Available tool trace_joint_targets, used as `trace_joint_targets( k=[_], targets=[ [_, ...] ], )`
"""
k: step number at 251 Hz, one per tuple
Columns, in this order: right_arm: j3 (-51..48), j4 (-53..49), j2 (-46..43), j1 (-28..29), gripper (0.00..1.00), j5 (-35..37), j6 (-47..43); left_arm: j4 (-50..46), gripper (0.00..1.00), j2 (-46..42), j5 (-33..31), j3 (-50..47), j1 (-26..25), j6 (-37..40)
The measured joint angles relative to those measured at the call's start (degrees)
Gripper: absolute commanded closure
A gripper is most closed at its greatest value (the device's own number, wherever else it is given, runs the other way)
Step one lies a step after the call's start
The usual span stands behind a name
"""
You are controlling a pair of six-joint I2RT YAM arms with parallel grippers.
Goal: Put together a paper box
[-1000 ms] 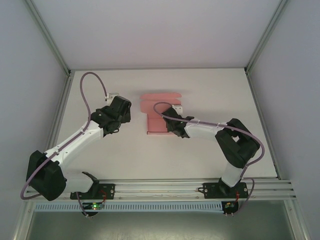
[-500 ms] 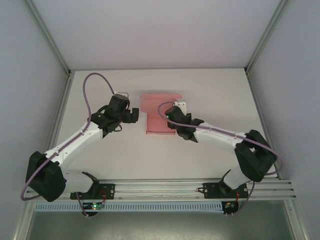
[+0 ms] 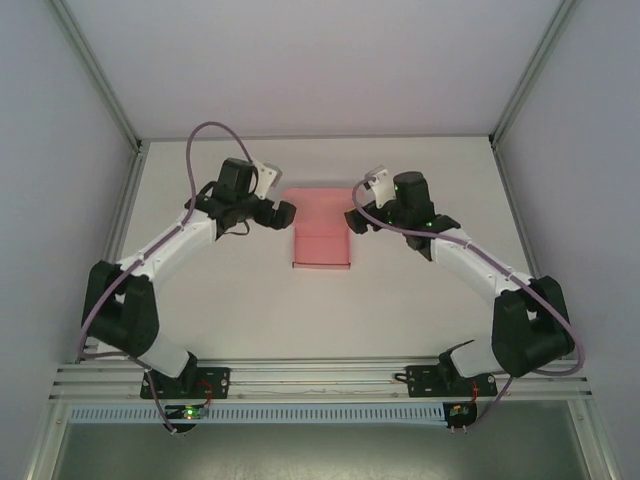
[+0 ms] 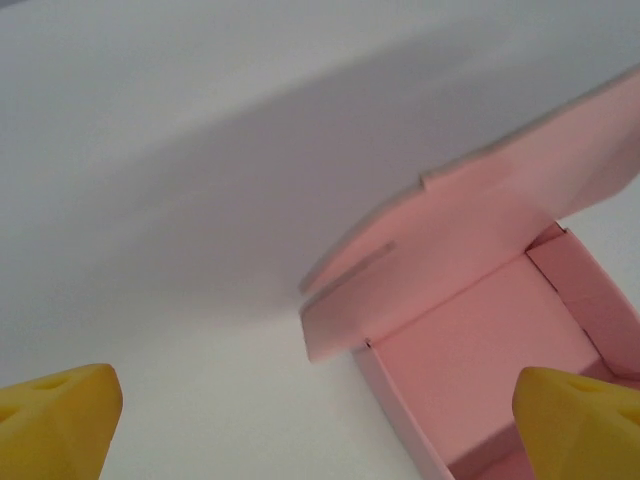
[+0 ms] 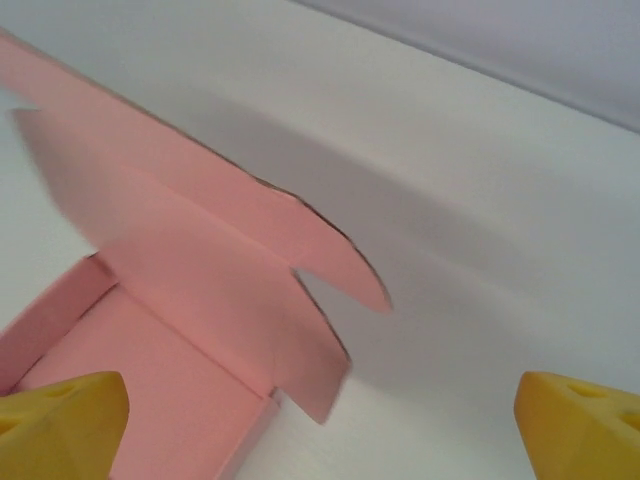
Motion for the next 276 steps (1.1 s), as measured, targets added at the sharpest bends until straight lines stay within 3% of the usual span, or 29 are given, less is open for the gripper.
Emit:
trace_joint_targets(
  k=[63,112,168,184,210,248,261,276],
  targets=[
    [10.7,-8.1,8.8,-2.6,0.04,-8.3,-8.3,-5.5,0.00,8.5,4.4,7.6,0.7,10.2],
    [14.7,-13.9,14.4,-3.0,0.21,-9.9,-11.7,-9.9,0.00,13.8,5.7,11.3,0.7,16.4],
    [18.1,-17.7,17.6,-3.5,0.30,-11.0,-13.3,-11.4,0.09,14.7,6.8,12.3,0.8,20.3],
    [18.4,-18.3,17.7,-3.7,0.32,-11.3,-13.6,-11.8,0.22,14.7,7.5,12.6,0.8,21.1],
    [18.9,-19.0,17.8,-4.2,0.35,-12.0,-13.9,-13.1,0.21,14.7,9.0,13.4,0.9,23.2],
    [19.5,-19.9,18.4,-4.4,0.47,-13.2,-14.2,-13.9,0.23,15.0,10.7,14.8,0.9,25.2],
    [19.9,-20.3,19.0,-4.4,0.49,-13.7,-14.5,-14.3,0.34,15.2,11.1,15.3,0.9,25.7],
    [20.1,-20.6,19.4,-4.4,0.54,-14.2,-14.7,-14.5,0.35,15.4,11.4,15.8,0.9,26.5]
  ],
)
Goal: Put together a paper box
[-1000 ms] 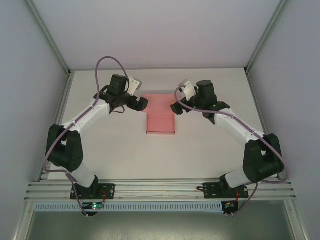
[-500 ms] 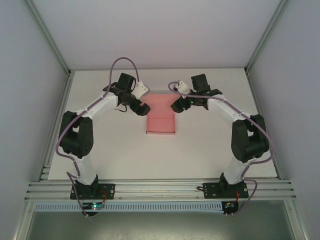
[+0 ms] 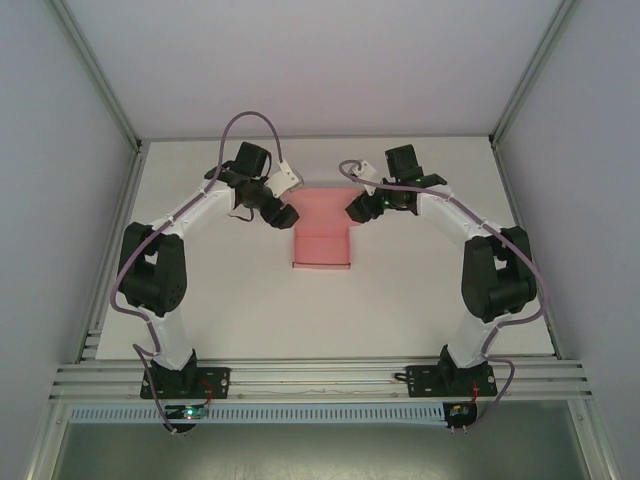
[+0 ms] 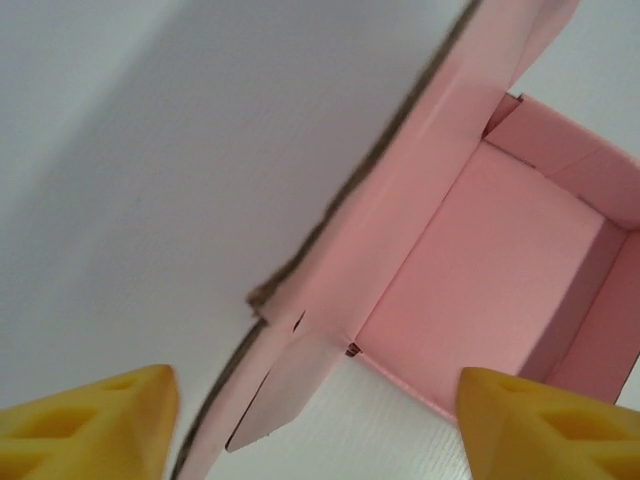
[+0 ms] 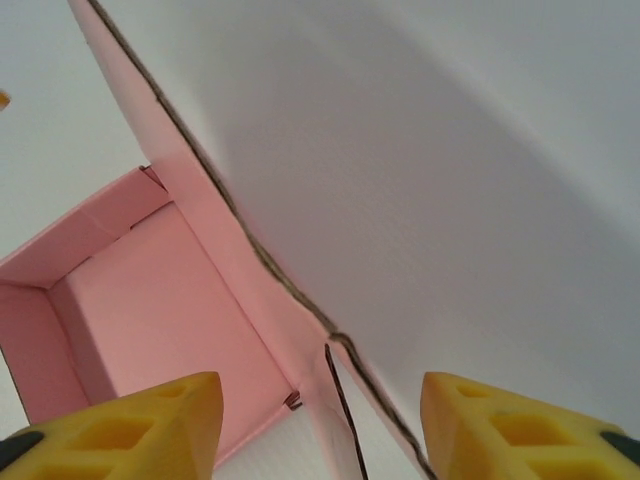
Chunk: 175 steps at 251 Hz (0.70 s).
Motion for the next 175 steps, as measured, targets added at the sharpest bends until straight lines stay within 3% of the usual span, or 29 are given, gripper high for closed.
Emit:
trace_joint_targets(
  k=[50,86,135,175],
  targets=[
    [0.2,-1.2,0.9,0.0,0.68,-0.9,-0.6,-0.7,0.54,0.7,0.9,1.0,0.0,0.7],
    [0.6,-1.9,0.9,0.0,0.74,-1.0,-1.0,-1.5,0.62,0.8,1.8,1.1,0.0,1.2],
    [0.6,-2.4,0.9,0.0,0.89,-1.4,-0.7,-2.3,0.83,0.9,2.8,1.3,0.0,1.7],
    [0.6,-2.5,0.9,0.0,0.97,-1.2,-0.3,-2.3,0.92,0.9,2.8,1.3,0.0,1.7]
  ],
)
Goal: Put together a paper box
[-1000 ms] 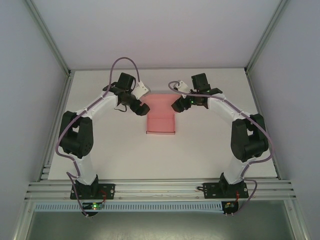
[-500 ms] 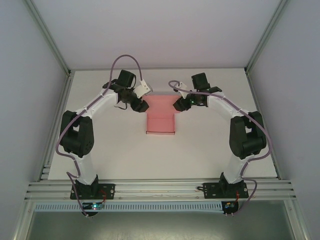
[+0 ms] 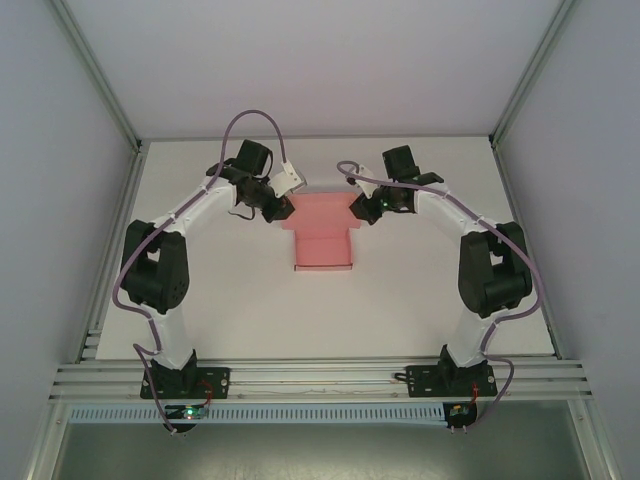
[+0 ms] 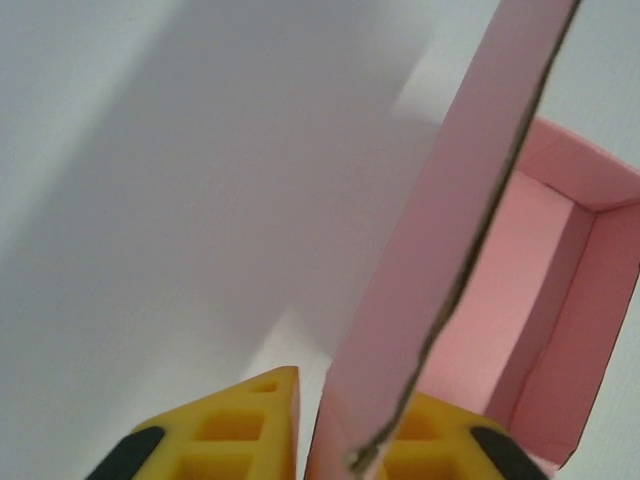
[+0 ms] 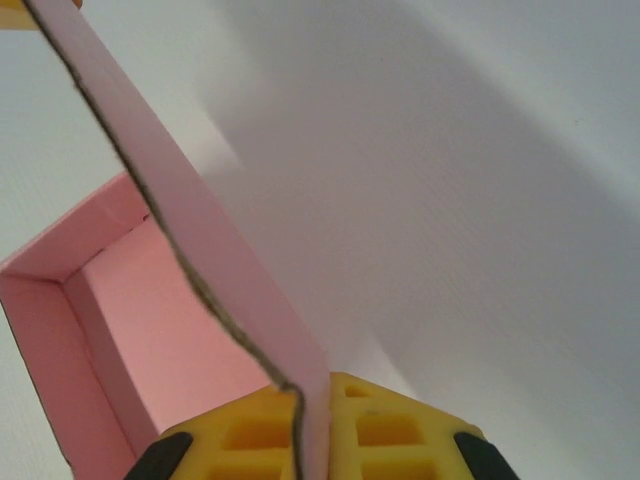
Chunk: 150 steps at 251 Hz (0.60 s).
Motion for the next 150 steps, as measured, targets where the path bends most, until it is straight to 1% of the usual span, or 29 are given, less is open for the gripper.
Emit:
trace_joint_targets(
  k=[33,61,97,108,150],
  targets=[
    [-0.2,0.5,-0.2,0.1,0.99,0.8,1.4,0.5,0.95,0.0,-1.2,0.0,-0.2,-1.7],
    [-1.9,2.5,-1.3,0.8,0.99,3.0,4.1,2.2,0.95,0.0,-5.6,0.0,-1.6,-5.0],
    [-5.2,5.7,-3.9,3.1,1.00,9.2,10.2,4.3,0.95,0.0,-13.2,0.0,-4.4,-10.6],
    [-6.1,6.7,-4.6,4.0,1.00,11.5,12.0,4.8,1.00,-0.1,-15.4,0.0,-5.1,-12.3],
    [-8.3,10.3,-6.5,7.9,1.00,20.6,19.0,5.8,1.00,-1.4,-23.1,-0.4,-7.2,-20.2]
  ],
)
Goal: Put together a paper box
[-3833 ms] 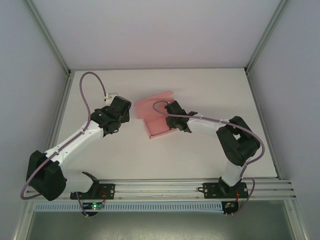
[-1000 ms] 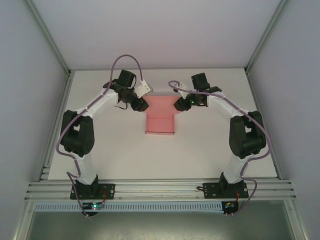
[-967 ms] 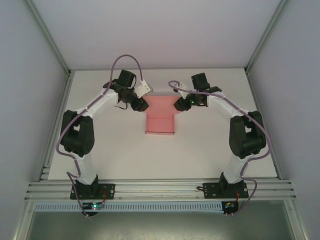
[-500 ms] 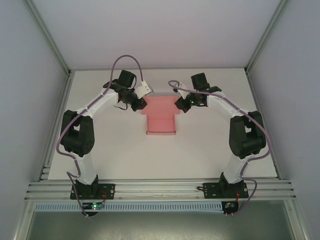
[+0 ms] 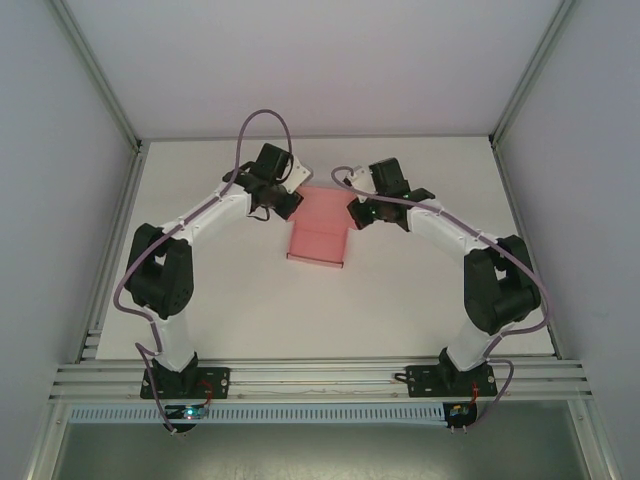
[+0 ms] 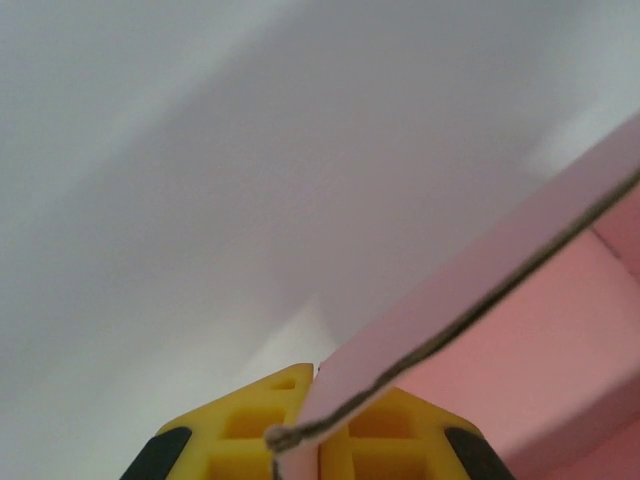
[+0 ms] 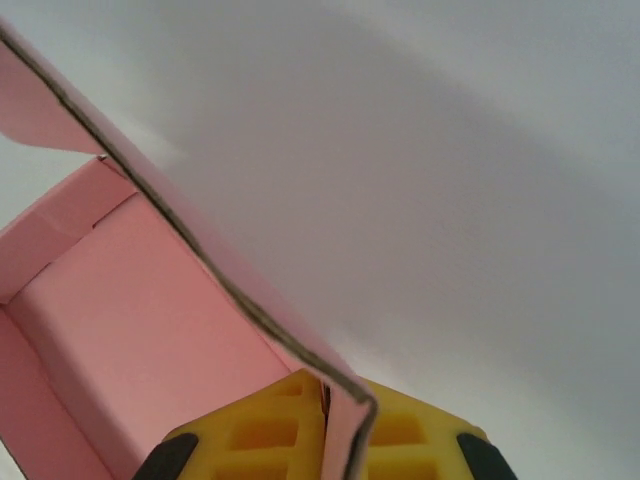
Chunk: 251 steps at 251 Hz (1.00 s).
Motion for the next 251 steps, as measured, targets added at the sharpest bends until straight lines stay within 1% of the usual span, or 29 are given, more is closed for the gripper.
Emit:
trace_joint_targets(
  k=[25,55,79,108,152,201,232,251],
  targets=[
    [-1.0,3.4,-0.6,1.7,1.00,4.7,5.3,1.0,1.00,-1.4,-3.1,-0.9,-0.5,-5.4],
    [-4.2,9.3,-1.8,3.0,0.99,9.0,13.6,3.9,1.00,-2.9,-4.6,-3.3,-1.2,-11.5],
    [-7.7,14.0,-2.7,3.4,0.99,11.2,19.2,5.6,1.00,-3.2,-5.9,-4.7,-2.3,-14.8],
    [-10.3,18.2,-3.0,4.4,0.99,14.0,24.6,6.0,1.00,-3.2,-9.1,-5.0,-3.9,-18.4],
    [-11.3,21.6,-3.1,6.5,0.97,17.2,29.1,6.4,1.00,-3.0,-13.1,-4.3,-4.3,-25.5],
    [-12.7,25.7,-3.5,6.6,0.97,19.1,32.8,10.3,1.00,-2.9,-13.4,-5.8,-4.5,-32.7],
    [-13.7,27.1,-3.4,6.9,0.96,19.7,34.7,13.4,1.00,-3.0,-13.6,-8.4,-4.7,-35.2],
    [-13.7,27.3,-3.2,7.0,0.97,19.9,35.0,16.0,0.98,-3.2,-13.5,-10.3,-4.7,-36.3]
  ],
)
